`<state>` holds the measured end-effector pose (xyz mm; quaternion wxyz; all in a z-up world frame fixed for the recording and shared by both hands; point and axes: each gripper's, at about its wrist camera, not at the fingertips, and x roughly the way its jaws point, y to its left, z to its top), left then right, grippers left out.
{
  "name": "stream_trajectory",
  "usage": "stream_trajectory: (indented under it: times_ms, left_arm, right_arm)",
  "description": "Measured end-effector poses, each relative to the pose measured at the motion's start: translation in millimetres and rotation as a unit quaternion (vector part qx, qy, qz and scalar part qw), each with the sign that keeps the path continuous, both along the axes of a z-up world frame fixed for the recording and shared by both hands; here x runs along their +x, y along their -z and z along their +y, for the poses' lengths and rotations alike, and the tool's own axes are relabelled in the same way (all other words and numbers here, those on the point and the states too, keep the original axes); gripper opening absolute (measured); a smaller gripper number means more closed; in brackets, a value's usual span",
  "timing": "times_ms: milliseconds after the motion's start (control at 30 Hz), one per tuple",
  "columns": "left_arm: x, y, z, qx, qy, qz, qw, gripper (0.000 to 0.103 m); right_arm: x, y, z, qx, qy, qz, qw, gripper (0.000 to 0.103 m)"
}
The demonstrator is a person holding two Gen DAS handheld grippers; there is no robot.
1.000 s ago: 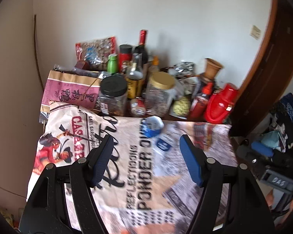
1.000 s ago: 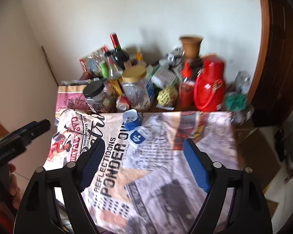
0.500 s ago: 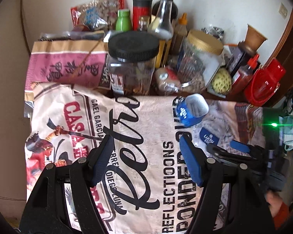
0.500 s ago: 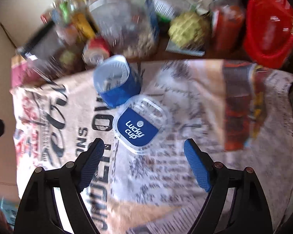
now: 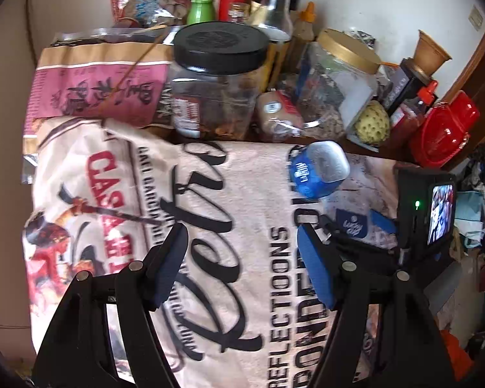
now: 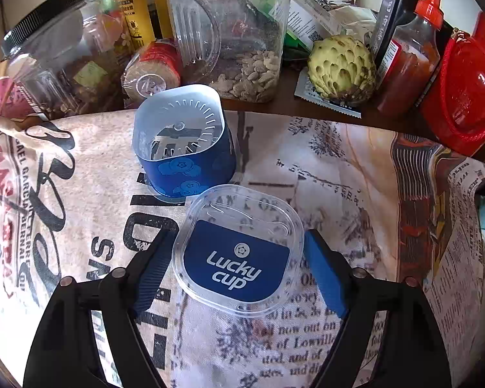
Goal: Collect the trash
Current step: 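Grasp the clear plastic cup with the left gripper while the right grasps the Lucky Cup lid, then carry the clear cup and Lucky Cup lid down toward the white bucket with both grippers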
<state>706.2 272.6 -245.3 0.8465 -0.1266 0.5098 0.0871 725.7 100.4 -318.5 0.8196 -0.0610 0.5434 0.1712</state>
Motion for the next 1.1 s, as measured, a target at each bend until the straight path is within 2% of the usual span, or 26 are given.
stream_trajectory:
  times_ms: [67,133,300,467,600,733,900,933,1000,1100]
  left_arm:
    - [8,-2,-4,-0.014,0.006,-0.004,0.9999,0.069]
    - [20,-4,-11,-0.029,0.012,-0.015,0.9994,0.069]
    - [61,8,-34,-0.052,0.042,-0.015,0.9977,0.069]
    - [96,32,-55,-0.076,0.047,0.01,0.996,0.069]
    - [118,54,-68,-0.04,0.042,0.035,0.9977,0.069]
    - [133,68,-75,-0.018,0.041,0.044,0.998,0.069]
    - [143,81,-84,0.027,0.039,0.051,0.9976,0.069]
    - [144,83,-85,0.033,0.039,0.052,0.9974,0.064]
    - [143,82,-89,0.044,0.042,0.05,0.9969,0.063]
    - [133,66,-100,0.049,0.057,0.027,0.9968,0.063]
  right_arm:
    - [-1,-8,-17,0.034,0.008,0.017,0.999,0.078]
    - [-1,-20,-39,0.052,0.02,0.015,0.998,0.077]
    - [-5,-50,-93,0.055,0.046,-0.01,0.997,0.078]
    - [-7,-64,-134,0.056,0.078,-0.022,0.995,0.078]
    - [-8,-69,-164,0.061,0.103,-0.022,0.993,0.078]
    - [-3,-63,-147,0.062,0.12,-0.019,0.991,0.078]
    - [-6,-61,-152,0.073,0.134,-0.011,0.988,0.078]
    - [-8,-62,-154,0.074,0.134,-0.011,0.988,0.078]
    - [-11,-66,-157,0.076,0.134,-0.012,0.988,0.078]
    - [-15,-74,-164,0.081,0.132,-0.016,0.988,0.078]
